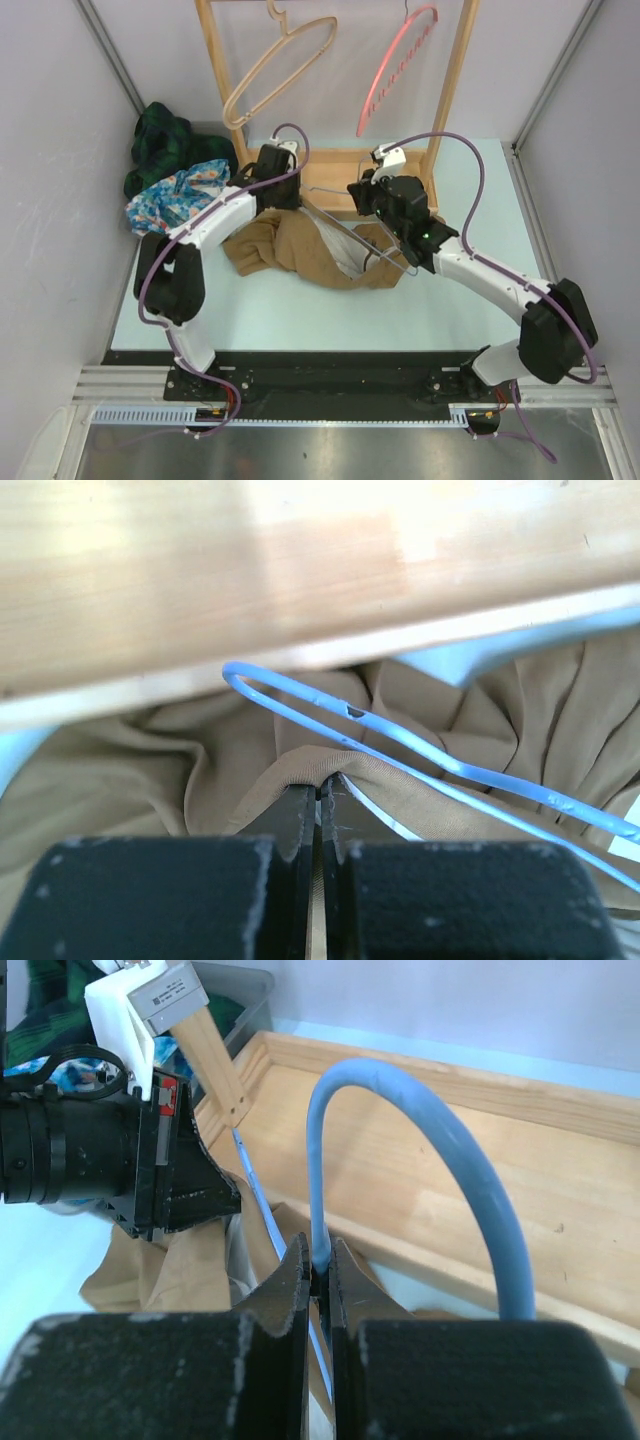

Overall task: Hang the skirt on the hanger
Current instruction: Locate the hanging ribbon on the skirt

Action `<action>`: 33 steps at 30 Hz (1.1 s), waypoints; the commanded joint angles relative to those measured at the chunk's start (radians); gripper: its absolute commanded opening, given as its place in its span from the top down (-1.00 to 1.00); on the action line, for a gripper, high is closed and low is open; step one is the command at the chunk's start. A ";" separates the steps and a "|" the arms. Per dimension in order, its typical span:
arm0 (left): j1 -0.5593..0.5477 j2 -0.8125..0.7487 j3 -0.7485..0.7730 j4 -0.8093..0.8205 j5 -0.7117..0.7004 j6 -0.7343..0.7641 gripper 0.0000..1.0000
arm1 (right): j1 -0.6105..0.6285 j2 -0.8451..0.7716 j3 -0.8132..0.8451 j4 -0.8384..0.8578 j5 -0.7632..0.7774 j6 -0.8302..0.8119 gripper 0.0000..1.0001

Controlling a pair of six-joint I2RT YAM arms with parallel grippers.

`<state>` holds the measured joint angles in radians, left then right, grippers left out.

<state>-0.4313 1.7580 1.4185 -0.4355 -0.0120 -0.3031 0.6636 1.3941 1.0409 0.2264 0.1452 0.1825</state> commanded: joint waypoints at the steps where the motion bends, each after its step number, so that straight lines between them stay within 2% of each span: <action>1: 0.048 0.060 0.123 0.021 0.083 0.038 1.00 | -0.019 0.063 0.097 0.119 0.063 -0.002 1.00; 4: 0.060 0.090 0.143 0.033 0.099 0.033 1.00 | -0.059 0.117 0.139 0.151 0.082 0.000 1.00; 9: 0.091 0.175 0.201 0.034 0.176 -0.014 1.00 | -0.151 0.158 0.160 0.163 -0.054 0.037 1.00; 13: 0.108 0.219 0.253 0.023 0.179 0.007 1.00 | -0.168 0.143 0.116 0.123 -0.196 0.005 1.00; 17: 0.138 0.213 0.215 0.067 0.277 -0.001 1.00 | -0.171 0.089 0.010 0.129 -0.288 0.000 1.00; 24: 0.141 0.190 0.145 0.095 0.267 0.022 1.00 | -0.176 0.091 -0.070 0.133 -0.306 0.002 1.00; 28: 0.146 0.198 0.145 0.092 0.261 0.024 1.00 | -0.193 0.027 -0.107 0.096 -0.357 -0.015 1.00; 33: 0.147 0.201 0.143 0.077 0.264 0.038 1.00 | -0.193 -0.056 -0.162 0.071 -0.320 -0.006 1.00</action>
<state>-0.3073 1.9854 1.5585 -0.4072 0.2817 -0.3027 0.4751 1.4307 0.9138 0.3214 -0.1566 0.1875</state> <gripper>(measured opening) 0.010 0.058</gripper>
